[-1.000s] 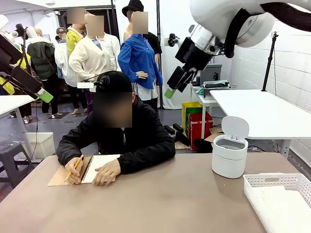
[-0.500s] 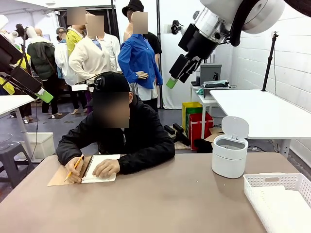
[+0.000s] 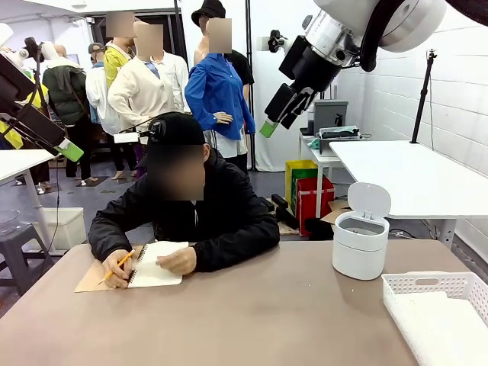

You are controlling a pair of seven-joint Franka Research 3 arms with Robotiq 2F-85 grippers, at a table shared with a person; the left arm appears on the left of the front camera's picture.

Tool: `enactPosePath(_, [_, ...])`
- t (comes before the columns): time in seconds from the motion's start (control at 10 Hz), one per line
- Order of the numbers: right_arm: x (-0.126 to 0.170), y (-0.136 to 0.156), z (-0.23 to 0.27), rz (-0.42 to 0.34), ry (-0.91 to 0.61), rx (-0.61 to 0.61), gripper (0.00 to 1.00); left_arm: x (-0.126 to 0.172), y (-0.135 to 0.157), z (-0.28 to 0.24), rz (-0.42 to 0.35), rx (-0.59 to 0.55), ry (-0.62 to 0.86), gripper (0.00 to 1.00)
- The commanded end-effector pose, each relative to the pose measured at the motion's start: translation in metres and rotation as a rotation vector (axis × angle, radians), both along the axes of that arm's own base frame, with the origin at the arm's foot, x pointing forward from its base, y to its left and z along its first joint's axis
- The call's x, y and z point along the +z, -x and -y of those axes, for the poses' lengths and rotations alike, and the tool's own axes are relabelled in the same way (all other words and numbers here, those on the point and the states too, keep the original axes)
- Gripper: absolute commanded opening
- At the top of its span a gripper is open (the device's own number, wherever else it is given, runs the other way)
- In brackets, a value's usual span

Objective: Sort the paper based on its condition.
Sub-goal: If a person hands you a paper, place it in the Organizing basket , and if it's crumpled, put it in the Trash can.

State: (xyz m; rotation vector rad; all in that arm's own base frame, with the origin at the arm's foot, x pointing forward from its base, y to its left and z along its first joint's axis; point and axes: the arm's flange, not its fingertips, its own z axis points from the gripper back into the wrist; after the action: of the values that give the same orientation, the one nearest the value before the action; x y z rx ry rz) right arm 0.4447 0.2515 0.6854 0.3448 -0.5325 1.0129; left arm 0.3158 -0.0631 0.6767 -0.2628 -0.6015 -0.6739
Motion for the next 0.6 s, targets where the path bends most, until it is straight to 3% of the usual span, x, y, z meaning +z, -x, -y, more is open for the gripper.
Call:
enactPosePath(0.0, [-0.0005, 0.0012, 0.0007, -0.001, 0.003, 0.002, 1.00, 0.0000, -0.0002, -0.0004, 0.005, 0.002, 0.002, 1.00])
enactPosePath(0.5, [-0.0005, 0.0012, 0.0007, -0.001, 0.003, 0.002, 1.00, 0.0000, -0.0002, -0.0004, 0.005, 0.002, 0.002, 1.00])
